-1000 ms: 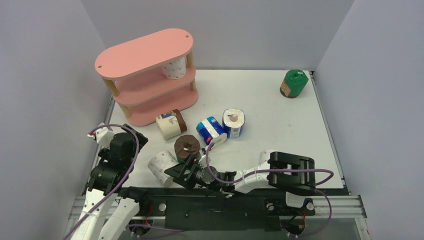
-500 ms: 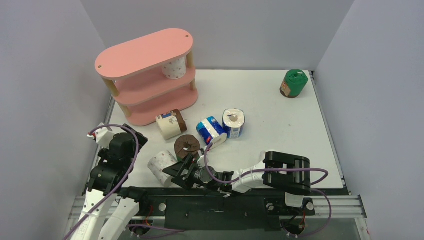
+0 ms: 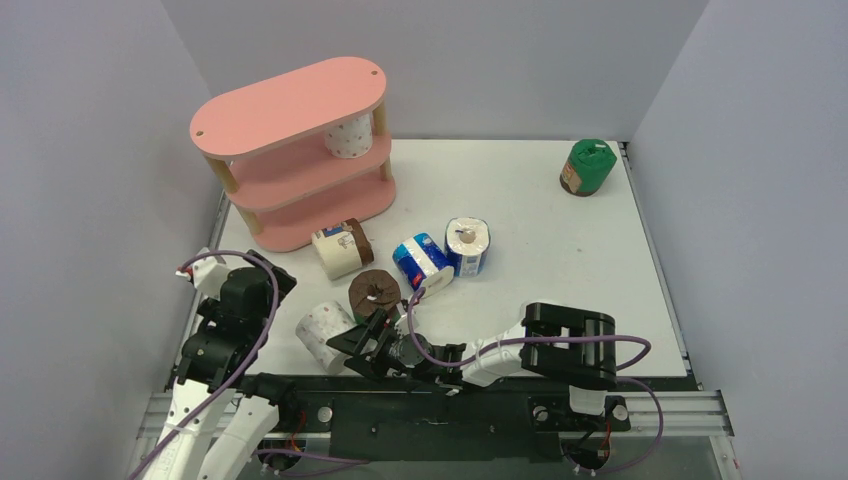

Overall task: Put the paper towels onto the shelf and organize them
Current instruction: Adjust the paper towel at the center of the board.

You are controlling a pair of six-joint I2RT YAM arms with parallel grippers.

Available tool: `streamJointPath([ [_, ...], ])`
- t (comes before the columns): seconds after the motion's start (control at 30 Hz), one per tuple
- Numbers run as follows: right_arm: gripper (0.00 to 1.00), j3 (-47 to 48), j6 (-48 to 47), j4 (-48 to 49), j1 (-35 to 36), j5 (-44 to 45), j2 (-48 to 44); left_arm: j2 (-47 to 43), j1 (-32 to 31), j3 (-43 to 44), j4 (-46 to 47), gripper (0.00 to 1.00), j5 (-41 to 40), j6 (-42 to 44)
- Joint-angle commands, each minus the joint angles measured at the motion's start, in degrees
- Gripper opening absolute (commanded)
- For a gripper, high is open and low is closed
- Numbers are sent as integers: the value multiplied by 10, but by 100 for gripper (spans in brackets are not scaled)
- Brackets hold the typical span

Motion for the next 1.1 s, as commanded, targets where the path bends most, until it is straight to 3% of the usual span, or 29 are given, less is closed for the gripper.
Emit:
streamJointPath([
  [0.0, 89, -1, 8, 16, -4, 11, 1, -2, 4, -3, 11, 97, -3, -23],
  [0.13, 87, -1, 6, 28, -11, 14, 8, -3, 4, -8, 16, 97, 0, -23],
  [0.8, 48, 6, -28, 80, -20, 45, 19, -12, 4, -14, 18, 97, 5, -28],
  [1.07, 51, 27, -32, 83, -21, 28, 37, -17, 4, -18, 17, 97, 9, -31],
])
